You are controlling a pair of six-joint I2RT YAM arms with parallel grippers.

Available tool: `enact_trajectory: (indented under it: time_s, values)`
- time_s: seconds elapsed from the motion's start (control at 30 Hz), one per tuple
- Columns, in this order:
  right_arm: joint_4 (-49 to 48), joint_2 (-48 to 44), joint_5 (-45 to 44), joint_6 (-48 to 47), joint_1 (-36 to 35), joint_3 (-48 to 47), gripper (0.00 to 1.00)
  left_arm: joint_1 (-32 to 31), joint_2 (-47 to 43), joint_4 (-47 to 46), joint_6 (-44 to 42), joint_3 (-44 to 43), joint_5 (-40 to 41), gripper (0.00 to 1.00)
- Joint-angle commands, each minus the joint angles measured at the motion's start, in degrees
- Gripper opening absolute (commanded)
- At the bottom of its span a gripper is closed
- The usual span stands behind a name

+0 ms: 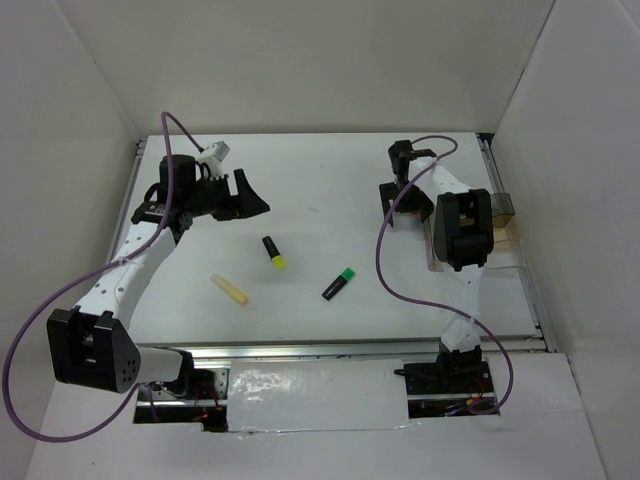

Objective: Sort the stationery into containers
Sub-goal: Pick up the pen from the center of the board.

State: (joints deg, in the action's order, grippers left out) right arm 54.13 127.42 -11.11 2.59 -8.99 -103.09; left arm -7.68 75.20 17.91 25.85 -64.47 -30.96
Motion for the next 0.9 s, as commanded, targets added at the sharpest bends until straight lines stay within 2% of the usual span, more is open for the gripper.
enact_trajectory:
  time_s: [0.0, 0.7, 0.87]
  values:
    - [-0.7, 0.6, -0.3, 1.0, 0.2, -2.4, 0.93, 0.2, 0.2, -2.4, 0.7, -0.7, -1.6, 0.88]
    - [4.0, 3.3, 8.2, -0.5, 3.5, -5.6, 0.96, 0.2, 2.4, -2.9, 2.3, -1.6, -2.6, 0.87]
    - [4.5, 2.8, 10.9, -2.0, 0.6, -4.4, 0.94, 0.2, 2.7, -2.5, 1.8, -1.8, -2.4, 0.87]
